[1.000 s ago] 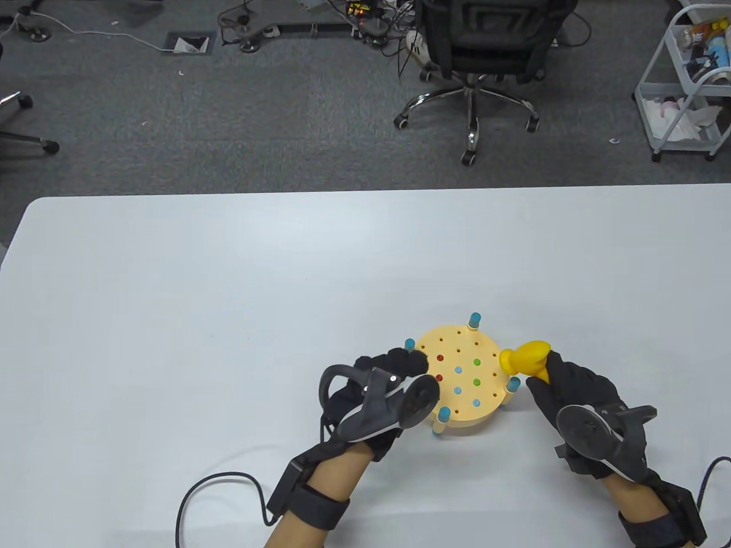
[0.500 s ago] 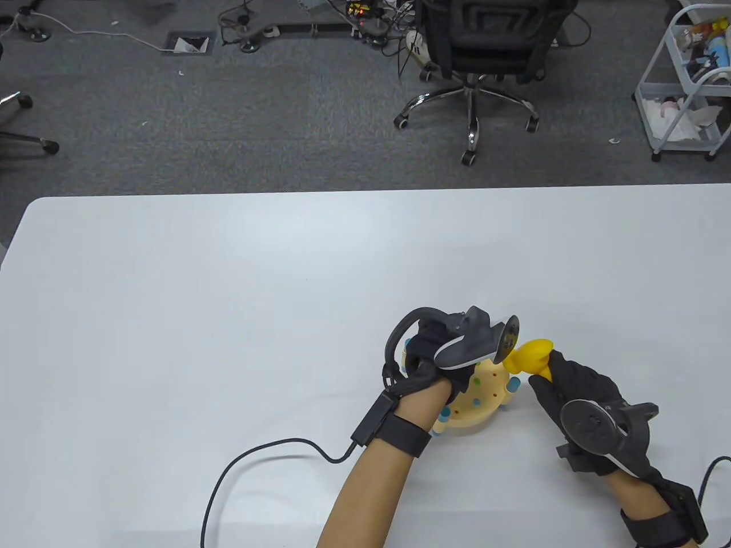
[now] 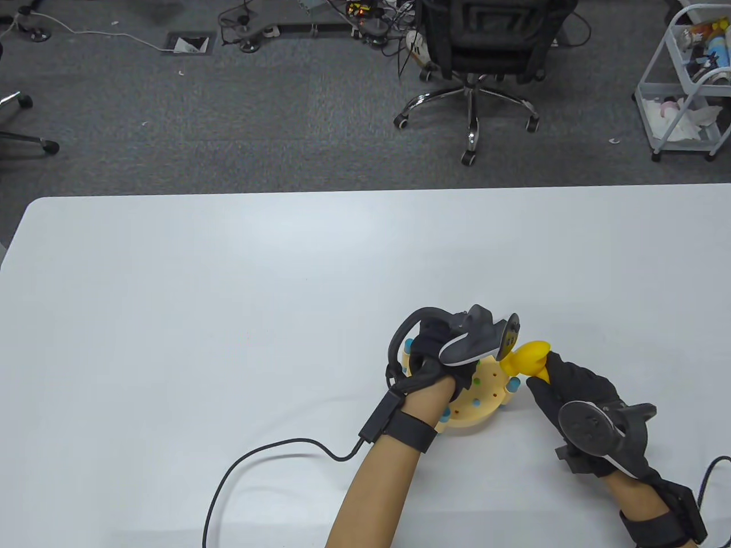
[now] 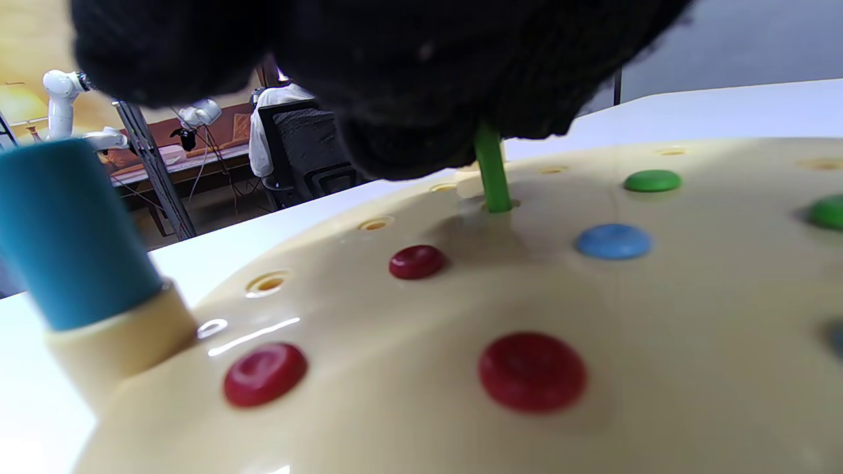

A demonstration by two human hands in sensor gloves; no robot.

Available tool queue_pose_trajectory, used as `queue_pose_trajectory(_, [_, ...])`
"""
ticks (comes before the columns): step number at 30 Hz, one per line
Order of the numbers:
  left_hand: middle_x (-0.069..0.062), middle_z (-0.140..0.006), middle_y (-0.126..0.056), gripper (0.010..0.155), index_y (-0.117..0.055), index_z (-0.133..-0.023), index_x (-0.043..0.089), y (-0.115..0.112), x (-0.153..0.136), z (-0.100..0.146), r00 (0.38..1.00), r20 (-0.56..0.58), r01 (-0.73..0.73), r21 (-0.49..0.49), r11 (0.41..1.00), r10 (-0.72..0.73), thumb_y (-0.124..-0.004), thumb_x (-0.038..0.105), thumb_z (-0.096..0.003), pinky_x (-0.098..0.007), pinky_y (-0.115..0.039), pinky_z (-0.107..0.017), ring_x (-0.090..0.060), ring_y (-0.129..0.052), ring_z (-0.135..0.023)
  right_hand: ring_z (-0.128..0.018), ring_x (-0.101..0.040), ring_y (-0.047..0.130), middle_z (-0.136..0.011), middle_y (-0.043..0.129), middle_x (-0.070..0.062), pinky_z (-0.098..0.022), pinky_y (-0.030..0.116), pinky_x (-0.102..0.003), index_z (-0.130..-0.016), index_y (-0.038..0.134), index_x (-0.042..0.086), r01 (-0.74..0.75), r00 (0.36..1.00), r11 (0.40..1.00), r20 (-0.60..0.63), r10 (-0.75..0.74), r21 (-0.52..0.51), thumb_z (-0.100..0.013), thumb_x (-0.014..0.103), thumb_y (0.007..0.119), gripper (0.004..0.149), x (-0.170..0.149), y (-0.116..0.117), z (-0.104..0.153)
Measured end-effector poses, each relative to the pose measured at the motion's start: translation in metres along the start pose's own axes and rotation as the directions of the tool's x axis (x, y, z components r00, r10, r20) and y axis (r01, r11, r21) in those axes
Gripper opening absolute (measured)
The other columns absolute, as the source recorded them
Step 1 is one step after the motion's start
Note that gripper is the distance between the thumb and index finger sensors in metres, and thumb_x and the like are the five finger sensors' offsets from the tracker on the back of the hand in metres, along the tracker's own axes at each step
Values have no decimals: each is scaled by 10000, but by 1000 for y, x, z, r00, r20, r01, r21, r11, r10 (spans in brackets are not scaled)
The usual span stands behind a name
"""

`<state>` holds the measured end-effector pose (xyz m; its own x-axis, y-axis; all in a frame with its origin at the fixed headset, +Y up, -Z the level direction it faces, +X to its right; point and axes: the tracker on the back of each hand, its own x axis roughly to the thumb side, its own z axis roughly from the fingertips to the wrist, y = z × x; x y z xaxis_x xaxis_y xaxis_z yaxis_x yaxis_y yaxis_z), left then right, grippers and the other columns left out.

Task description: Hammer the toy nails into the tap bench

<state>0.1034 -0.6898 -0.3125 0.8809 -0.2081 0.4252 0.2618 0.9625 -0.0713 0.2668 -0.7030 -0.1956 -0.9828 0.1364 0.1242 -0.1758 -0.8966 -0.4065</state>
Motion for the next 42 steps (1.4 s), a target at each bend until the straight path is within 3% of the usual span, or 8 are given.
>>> queue_pose_trajectory(5, [-108,-659,-954,482,-781,-849,201,-8,3,0,999,7,39,-3,999,-39,-788,353,-392,-389,-834,-320,-112,-945,-230,-375,-166,997,-576,965,-31,-388,855,-376,-887,777,115,2,1000,1000,2,-2,1,-432,552,574,664,0,0,0])
queue_pose_trajectory(12, [-118,-768,-909,610,-723,-911,207,13,-56,39,989,-97,-82,275,958,112,-736,490,-370,-393,-823,-349,-124,-948,-288,-378,-168,995,-579,964,-33,-390,853,-377,-889,776,115,4,1000,1000,-10,-4,-1,-432,551,576,663,-1,1,0])
queue_pose_trajectory(19, [-153,-828,-867,677,-701,-930,180,-52,-105,44,858,-57,-486,229,843,511,-779,523,-352,-397,-812,-344,-133,-940,-295,-379,-167,995,-580,963,-32,-391,853,-376,-889,776,116,-12,1000,1000,-6,12,1,-431,552,574,664,3,5,0])
queue_pose_trajectory(29, [-121,-759,-908,520,-767,-844,222,-81,-101,44,833,3,-531,286,798,553,-805,435,-372,-383,-827,-322,-109,-939,-246,-404,-180,990,-601,956,-37,-411,844,-387,-897,768,122,-28,999,999,24,29,-28,-429,551,594,659,15,3,-3])
queue_pose_trajectory(37, [-120,-758,-908,518,-766,-841,221,-88,-104,44,803,23,-574,303,761,596,-804,439,-373,-389,-826,-319,-116,-938,-231,-426,-189,986,-622,948,-43,-428,838,-396,-911,756,110,-344,923,933,146,356,-103,-439,537,597,656,96,-5,-41])
queue_pose_trajectory(39, [-122,-757,-908,516,-768,-840,219,-88,-104,45,802,22,-573,310,758,597,-804,436,-374,-389,-826,-318,-114,-937,-229,-417,-212,986,-612,957,-65,-424,834,-415,-908,773,86,-454,878,891,171,446,8,-443,519,614,655,108,15,-50])
queue_pose_trajectory(40, [-123,-755,-909,516,-769,-839,218,-88,-104,45,800,23,-575,310,757,599,-805,435,-373,-391,-826,-317,-116,-937,-228,-412,-179,988,-610,951,-41,-423,845,-392,-908,750,78,-586,808,780,232,542,221,-446,525,578,665,112,34,-56])
queue_pose_trajectory(42, [-123,-756,-909,515,-770,-838,218,-88,-103,45,799,24,-578,309,755,601,-806,434,-373,-392,-826,-317,-117,-937,-226,-387,-174,999,-580,974,-28,-409,858,-384,-885,797,110,-600,795,787,215,567,143,-421,541,612,660,120,27,-62])
